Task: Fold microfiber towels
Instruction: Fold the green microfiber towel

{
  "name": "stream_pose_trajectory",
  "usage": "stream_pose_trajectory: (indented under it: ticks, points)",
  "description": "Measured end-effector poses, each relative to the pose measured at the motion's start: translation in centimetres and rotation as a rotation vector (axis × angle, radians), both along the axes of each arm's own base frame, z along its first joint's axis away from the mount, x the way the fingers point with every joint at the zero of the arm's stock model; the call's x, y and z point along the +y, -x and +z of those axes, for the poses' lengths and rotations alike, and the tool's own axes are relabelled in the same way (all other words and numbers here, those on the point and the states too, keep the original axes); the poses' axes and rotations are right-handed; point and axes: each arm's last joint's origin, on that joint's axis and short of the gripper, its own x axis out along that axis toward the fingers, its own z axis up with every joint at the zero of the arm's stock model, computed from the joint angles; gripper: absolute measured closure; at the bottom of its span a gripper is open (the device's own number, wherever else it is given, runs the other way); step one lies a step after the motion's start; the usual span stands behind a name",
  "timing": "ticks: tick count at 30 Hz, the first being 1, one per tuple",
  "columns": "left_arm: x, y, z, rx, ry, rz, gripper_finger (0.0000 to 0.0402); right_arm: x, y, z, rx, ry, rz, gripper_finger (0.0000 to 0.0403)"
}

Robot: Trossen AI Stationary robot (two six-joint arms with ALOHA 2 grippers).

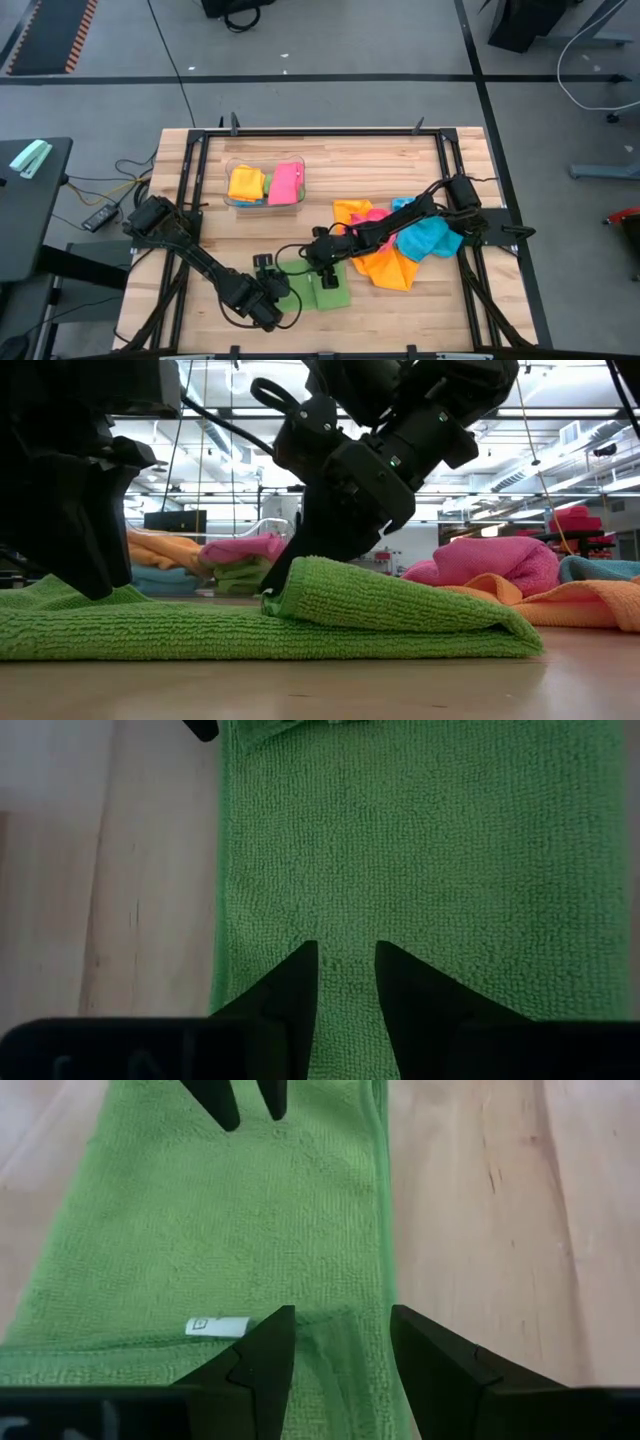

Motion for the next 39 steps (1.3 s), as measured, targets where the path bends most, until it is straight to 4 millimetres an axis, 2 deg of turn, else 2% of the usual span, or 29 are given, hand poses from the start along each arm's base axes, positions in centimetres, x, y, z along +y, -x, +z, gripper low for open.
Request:
stream_pose_trajectory:
  ticks: [10, 23, 34, 39]
  points:
    - [0.0, 0.0, 0.0, 0.004, -0.006, -0.014, 0.0294, 0.05, 0.42, -0.49, 0.017, -0.002, 0.013, 0.0241]
    - [0.0, 0.0, -0.01, 0.004, -0.007, -0.015, 0.0294, 0.06, 0.44, -0.51, 0.016, 0.016, 0.028, 0.0357]
    - [0.0, 0.0, -0.01, 0.005, -0.008, -0.016, 0.0294, -0.01, 0.42, -0.5, 0.016, 0.013, -0.015, 0.0361]
    - [-0.01, -0.01, -0.01, 0.007, -0.012, -0.026, 0.0294, -0.03, 0.29, 0.11, 0.004, 0.005, -0.036, 0.0362]
